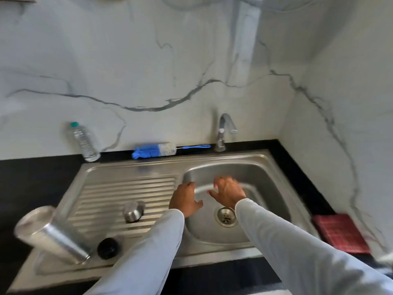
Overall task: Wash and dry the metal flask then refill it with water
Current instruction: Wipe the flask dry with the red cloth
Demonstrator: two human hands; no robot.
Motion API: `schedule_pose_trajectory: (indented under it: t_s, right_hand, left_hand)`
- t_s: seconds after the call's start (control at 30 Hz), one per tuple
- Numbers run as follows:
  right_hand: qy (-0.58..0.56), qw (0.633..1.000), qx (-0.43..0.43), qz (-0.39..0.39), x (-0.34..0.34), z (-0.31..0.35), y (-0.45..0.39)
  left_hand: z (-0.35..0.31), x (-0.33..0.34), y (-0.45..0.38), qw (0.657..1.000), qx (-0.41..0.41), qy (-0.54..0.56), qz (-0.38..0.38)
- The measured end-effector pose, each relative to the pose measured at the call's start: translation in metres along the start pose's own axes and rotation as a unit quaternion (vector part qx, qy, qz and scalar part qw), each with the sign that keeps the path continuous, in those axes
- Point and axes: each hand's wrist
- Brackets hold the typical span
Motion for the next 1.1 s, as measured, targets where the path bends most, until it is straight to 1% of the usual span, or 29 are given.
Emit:
schedule_pose_trajectory:
  t_s: [0.1, 0.13, 0.23, 0.27, 0.4, 0.53, 0.63, 0.7, 0.77, 0.9, 0.97, 1.07, 1.1]
  right_hand:
    - [0.024, 0.998, 0.057, 0.001, -0.004, -0.043, 0.029]
    - [0.025, 0.998, 0.063, 0.013, -0.004, -0.059, 0.039]
    - [0.033, 0.993, 0.074, 0.085, -0.004, -0.101, 0.068]
    - [0.027, 0.991, 0.089, 0.092, -0.002, -0.114, 0.076]
    - [-0.009, 0.983, 0.174, 0.063, -0.004, -0.17, 0.119]
    - [0.006, 0.965, 0.255, 0.054, 0.003, -0.217, 0.16]
    - [0.002, 0.953, 0.304, 0.018, 0.009, -0.238, 0.183]
    - [-0.027, 0.944, 0.328, 0.019, 0.015, -0.247, 0.194]
    - [-0.059, 0.942, 0.331, 0.018, 0.025, -0.251, 0.202]
    - [-0.022, 0.959, 0.278, 0.054, 0.057, -0.256, 0.207]
    - [0.026, 0.961, 0.269, 0.063, 0.07, -0.25, 0.207]
    - [0.112, 0.954, 0.268, 0.078, 0.074, -0.238, 0.207]
    - [0.126, 0.95, 0.271, 0.088, 0.071, -0.234, 0.206]
  left_hand:
    - [-0.033, 0.033, -0.011, 0.998, 0.049, -0.027, 0.033]
    - [-0.045, 0.045, -0.014, 0.997, 0.062, -0.028, 0.047]
    - [-0.076, 0.077, -0.02, 0.991, 0.098, -0.026, 0.082]
    - [-0.085, 0.086, -0.02, 0.99, 0.104, -0.027, 0.093]
    - [-0.13, 0.124, -0.02, 0.979, 0.15, -0.024, 0.134]
    - [-0.169, 0.158, -0.016, 0.971, 0.179, -0.02, 0.159]
    - [-0.191, 0.18, -0.012, 0.966, 0.193, -0.028, 0.171]
    - [-0.204, 0.193, -0.008, 0.962, 0.201, -0.032, 0.181]
    - [-0.214, 0.204, -0.003, 0.958, 0.206, -0.042, 0.196]
    - [-0.227, 0.221, 0.003, 0.955, 0.204, -0.064, 0.205]
    - [-0.226, 0.222, 0.004, 0.957, 0.197, -0.072, 0.201]
    - [-0.223, 0.222, 0.006, 0.959, 0.189, -0.08, 0.196]
    - [-0.221, 0.22, 0.007, 0.961, 0.183, -0.081, 0.192]
Point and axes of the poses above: each hand's wrist, its own y-axis away from the middle knuckle, its own x-axis out of the palm, z = x × y, and after that the axes turned 13 degrees about y, right-handed
